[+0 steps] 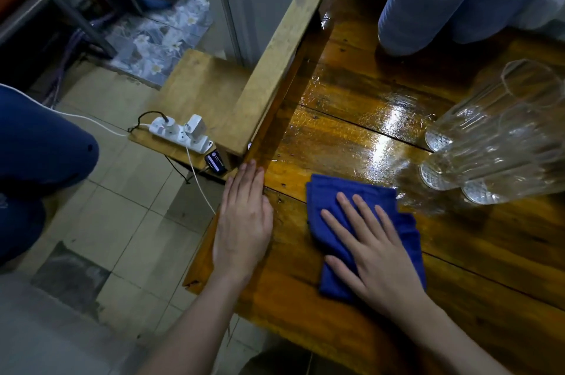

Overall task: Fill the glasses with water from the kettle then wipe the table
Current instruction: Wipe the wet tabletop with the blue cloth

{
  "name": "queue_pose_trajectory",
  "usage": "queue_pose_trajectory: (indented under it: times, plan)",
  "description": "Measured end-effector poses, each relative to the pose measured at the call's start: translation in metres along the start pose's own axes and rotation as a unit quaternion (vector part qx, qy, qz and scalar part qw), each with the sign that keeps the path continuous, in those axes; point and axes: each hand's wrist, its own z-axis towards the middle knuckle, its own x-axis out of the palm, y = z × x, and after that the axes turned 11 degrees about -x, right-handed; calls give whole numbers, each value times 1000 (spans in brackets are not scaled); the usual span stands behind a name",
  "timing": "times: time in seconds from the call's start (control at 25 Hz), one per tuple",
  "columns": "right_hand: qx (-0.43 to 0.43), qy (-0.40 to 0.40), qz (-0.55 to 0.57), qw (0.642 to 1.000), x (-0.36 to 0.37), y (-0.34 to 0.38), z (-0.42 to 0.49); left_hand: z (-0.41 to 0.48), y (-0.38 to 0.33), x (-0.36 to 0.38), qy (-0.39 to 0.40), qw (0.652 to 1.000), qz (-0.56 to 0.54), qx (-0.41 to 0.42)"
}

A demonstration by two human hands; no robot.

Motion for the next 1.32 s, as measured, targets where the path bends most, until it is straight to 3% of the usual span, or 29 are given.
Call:
queue_pose_trajectory:
  times: [0.16, 0.32, 0.48, 0.68, 0.88, 1.12, 1.2, 1.32]
  plan:
    - [112, -6, 2, 994, -6, -12, 5, 1, 0, 3, -10, 1000, -13, -3]
    - [179, -48, 20, 982, -12, -6, 80, 1, 3, 6, -13, 1000, -13, -6]
    - [96, -60, 7, 994, -13, 23, 125, 2, 2, 3, -9, 1000, -15, -17]
    - [-29, -33, -3, 999, 1, 35, 67, 2, 5, 2, -3, 1000, -29, -9]
    - [42, -24, -9, 999, -2, -24, 16, 1, 2, 4, -4, 999, -32, -20]
    - [147, -73, 7, 986, -21, -40, 128, 2, 4, 4, 1, 1000, -7, -14]
    - [126, -77, -4, 989, -22, -22, 165, 2, 3, 3, 4, 1000, 2, -12]
    - [29, -56, -9, 998, -17, 1, 163, 2, 4, 4, 8, 1000, 5, -13]
